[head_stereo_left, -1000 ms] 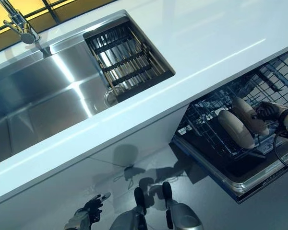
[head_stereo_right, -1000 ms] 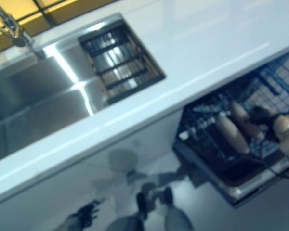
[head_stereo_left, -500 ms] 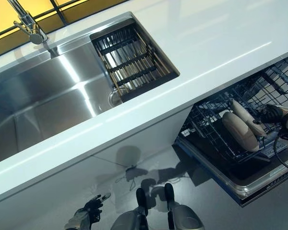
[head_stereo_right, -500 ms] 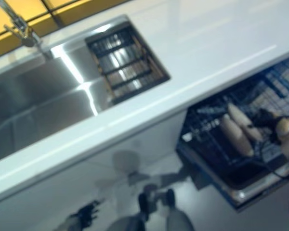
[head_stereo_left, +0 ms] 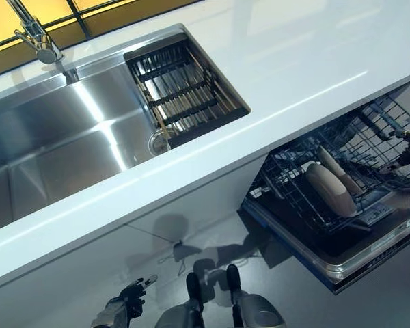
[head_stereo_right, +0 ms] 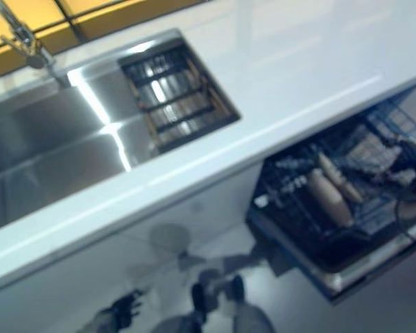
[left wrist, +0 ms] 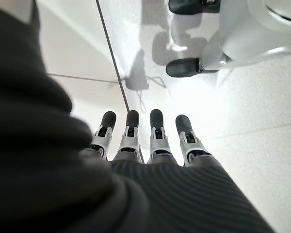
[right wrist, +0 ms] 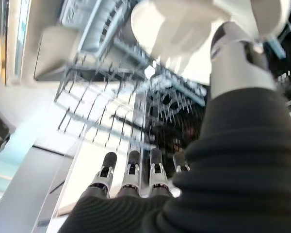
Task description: Take plates into dishwasher
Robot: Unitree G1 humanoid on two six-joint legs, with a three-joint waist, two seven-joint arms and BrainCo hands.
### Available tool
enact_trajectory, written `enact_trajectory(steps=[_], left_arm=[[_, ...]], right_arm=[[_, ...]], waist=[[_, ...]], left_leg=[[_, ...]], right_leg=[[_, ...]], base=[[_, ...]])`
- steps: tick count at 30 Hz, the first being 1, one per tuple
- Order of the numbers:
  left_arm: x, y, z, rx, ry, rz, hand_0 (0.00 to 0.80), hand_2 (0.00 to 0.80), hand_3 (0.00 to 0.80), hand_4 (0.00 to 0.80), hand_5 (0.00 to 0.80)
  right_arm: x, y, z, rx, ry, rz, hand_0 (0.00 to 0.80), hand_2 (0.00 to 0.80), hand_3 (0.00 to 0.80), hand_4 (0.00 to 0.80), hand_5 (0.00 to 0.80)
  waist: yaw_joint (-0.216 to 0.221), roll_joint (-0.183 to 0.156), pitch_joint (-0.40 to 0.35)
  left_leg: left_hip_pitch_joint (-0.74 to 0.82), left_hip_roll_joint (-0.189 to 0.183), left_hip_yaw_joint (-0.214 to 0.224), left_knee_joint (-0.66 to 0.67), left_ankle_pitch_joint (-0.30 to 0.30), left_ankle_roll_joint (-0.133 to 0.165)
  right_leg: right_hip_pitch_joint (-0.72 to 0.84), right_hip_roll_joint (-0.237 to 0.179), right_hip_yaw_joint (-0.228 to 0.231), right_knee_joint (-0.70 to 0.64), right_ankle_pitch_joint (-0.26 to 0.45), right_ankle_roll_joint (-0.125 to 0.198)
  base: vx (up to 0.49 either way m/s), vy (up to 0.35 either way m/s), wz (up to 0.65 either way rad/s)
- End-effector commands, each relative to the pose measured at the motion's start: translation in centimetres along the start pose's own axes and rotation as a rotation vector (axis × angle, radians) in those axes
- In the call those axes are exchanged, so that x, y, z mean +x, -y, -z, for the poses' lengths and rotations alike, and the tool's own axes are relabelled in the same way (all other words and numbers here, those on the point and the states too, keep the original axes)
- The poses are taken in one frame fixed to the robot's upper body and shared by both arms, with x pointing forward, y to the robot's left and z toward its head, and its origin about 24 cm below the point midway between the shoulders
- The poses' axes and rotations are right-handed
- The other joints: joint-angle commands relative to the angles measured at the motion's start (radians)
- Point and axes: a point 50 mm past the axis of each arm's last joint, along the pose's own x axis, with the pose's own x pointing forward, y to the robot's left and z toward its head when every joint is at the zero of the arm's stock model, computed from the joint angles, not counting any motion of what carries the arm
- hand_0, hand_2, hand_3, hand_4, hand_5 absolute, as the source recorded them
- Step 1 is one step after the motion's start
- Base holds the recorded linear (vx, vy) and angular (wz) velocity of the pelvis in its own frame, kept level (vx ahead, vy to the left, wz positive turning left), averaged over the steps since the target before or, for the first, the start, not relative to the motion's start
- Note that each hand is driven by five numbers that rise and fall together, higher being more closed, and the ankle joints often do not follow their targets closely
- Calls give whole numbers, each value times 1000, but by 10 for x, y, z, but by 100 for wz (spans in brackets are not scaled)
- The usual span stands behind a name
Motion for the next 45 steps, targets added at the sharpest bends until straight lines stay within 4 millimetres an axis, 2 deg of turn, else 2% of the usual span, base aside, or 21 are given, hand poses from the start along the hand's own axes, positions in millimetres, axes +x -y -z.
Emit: enact_trajectory(steps=[1,8,13,15,18,20,22,24,25,26,27,30,32,33,34,37,38,39,42,43,45], left_arm=[[-3,-20,6,45,-53,-79,0,0,0,0,0],[-5,-26,16,79,-122,-122,0,0,0,0,0],[-9,-36,23,82,-172,-185,0,0,0,0,0],[-12,-46,26,65,-181,-230,0,0,0,0,0],[-17,-55,37,25,-194,-258,0,0,0,0,0],[-18,-55,40,5,-185,-246,0,0,0,0,0],[-16,-50,38,-12,-165,-215,0,0,0,0,0],[-14,-42,40,-21,-155,-193,0,0,0,0,0],[-13,-38,41,-31,-151,-188,0,0,0,0,0],[-12,-36,40,-33,-147,-183,0,0,0,0,0],[-11,-35,36,-34,-139,-179,0,0,0,0,0],[-6,-35,13,3,-102,-191,0,0,0,0,0],[-6,-37,8,35,-102,-208,0,0,0,0,0],[-7,-42,9,44,-112,-231,0,0,0,0,0],[-8,-43,10,47,-115,-234,0,0,0,0,0],[-14,-59,17,36,-134,-279,0,0,0,0,0],[-16,-65,17,12,-135,-295,0,0,0,0,0],[-17,-68,17,-3,-134,-303,0,0,0,0,0],[-20,-79,10,-54,-116,-333,0,0,0,0,0],[-20,-81,6,-60,-105,-335,0,0,0,0,0],[-20,-85,-5,-71,-78,-332,0,0,0,0,0]], right_arm=[[-8,34,2,3,-14,68,0,0,0,0,0],[-10,41,4,88,-25,88,0,0,0,0,0],[-10,23,20,160,-58,61,0,0,0,0,0],[-13,11,37,238,-104,48,0,0,0,0,0],[-17,-17,66,305,-195,5,0,0,0,0,0],[-25,-41,93,392,-276,-27,0,0,0,0,0],[-32,-71,114,504,-347,-60,0,0,0,0,0],[-36,-96,127,602,-396,-112,0,0,0,0,0],[-39,-114,132,676,-421,-147,0,0,0,0,0],[-41,-131,134,736,-435,-182,0,0,0,0,0],[-43,-143,136,801,-447,-202,0,0,0,0,0],[-46,-189,126,985,-470,-286,0,0,0,0,0],[-54,-210,128,1025,-494,-335,0,0,0,0,0],[-62,-227,131,1036,-521,-358,0,0,0,0,0],[-64,-230,132,1045,-532,-360,0,0,0,0,0],[-75,-258,133,1093,-574,-416,0,0,0,0,0],[-79,-268,131,1099,-582,-444,0,0,0,0,0],[-80,-272,129,1116,-588,-458,0,0,0,0,0],[-85,-294,120,1234,-635,-473,0,0,0,0,0],[-86,-300,117,1271,-654,-464,0,0,0,0,0],[-83,-308,106,1361,-649,-462,0,0,0,0,0]], waist=[[9,-78,-70],[16,-102,-112],[13,-113,-140],[8,-117,-145],[6,-123,-150],[3,-126,-144],[-3,-137,-131],[0,-150,-118],[5,-155,-107],[7,-160,-99],[3,-155,-90],[-21,-144,-47],[-33,-145,-31],[-45,-135,-21],[-46,-134,-20],[-31,-120,-8],[-11,-113,-5],[0,-110,-5],[65,-107,-8],[83,-112,-9],[113,-121,-4]], left_leg=[[44,64,-3,-5,-40,-75],[57,64,-15,-5,-45,-69],[77,75,-16,-5,-52,-65],[86,90,-16,-5,-48,-67],[91,96,-29,-5,-42,-68],[114,94,-8,-5,-41,-70],[110,86,11,104,-78,-74],[80,59,-23,251,-102,-73],[64,24,-67,312,-124,-60],[67,-7,-93,300,-180,-35],[83,-19,-104,261,-201,-18],[102,-59,-137,158,-199,17],[101,-71,-147,145,-201,24],[115,-64,-150,111,-193,24],[117,-63,-150,105,-192,25],[95,-40,-104,74,-152,35],[75,-26,-88,76,-137,37],[64,-19,-79,81,-135,38],[-28,37,-56,157,-129,35],[-55,56,-47,184,-131,30],[-97,91,-38,226,-133,17]], right_leg=[[-24,-63,24,-3,33,111],[-3,-55,29,-3,25,110],[26,-50,26,-2,11,106],[35,-41,18,14,-7,96],[44,-20,19,26,-19,83],[61,-12,16,13,-14,78],[68,-21,21,8,-6,70],[70,-30,42,5,7,61],[64,-32,62,11,18,60],[46,-34,78,24,29,65],[19,-25,92,39,39,70],[-117,-16,98,61,116,111],[-158,-19,92,29,158,127],[-192,-18,96,45,163,137],[-196,-17,97,50,162,137],[-187,-51,73,131,135,144],[-169,-88,61,162,122,141],[-159,-104,54,166,115,140],[-84,-223,26,207,116,122],[-60,-256,12,196,120,126],[-17,-293,-20,154,117,140]], base=[[40,15,0],[41,5,1],[58,-62,-1],[28,-110,0],[-2,-90,1],[-68,-22,0],[-124,25,1],[-145,95,-9],[-163,152,-25],[-175,167,-33],[-211,162,-42],[-316,103,-41],[-283,50,-18],[-209,46,-10],[-248,50,-14],[-340,-26,-41],[-346,-113,-69],[-372,-174,-79],[-362,-380,-75],[-353,-541,-65],[-301,-506,-44]])
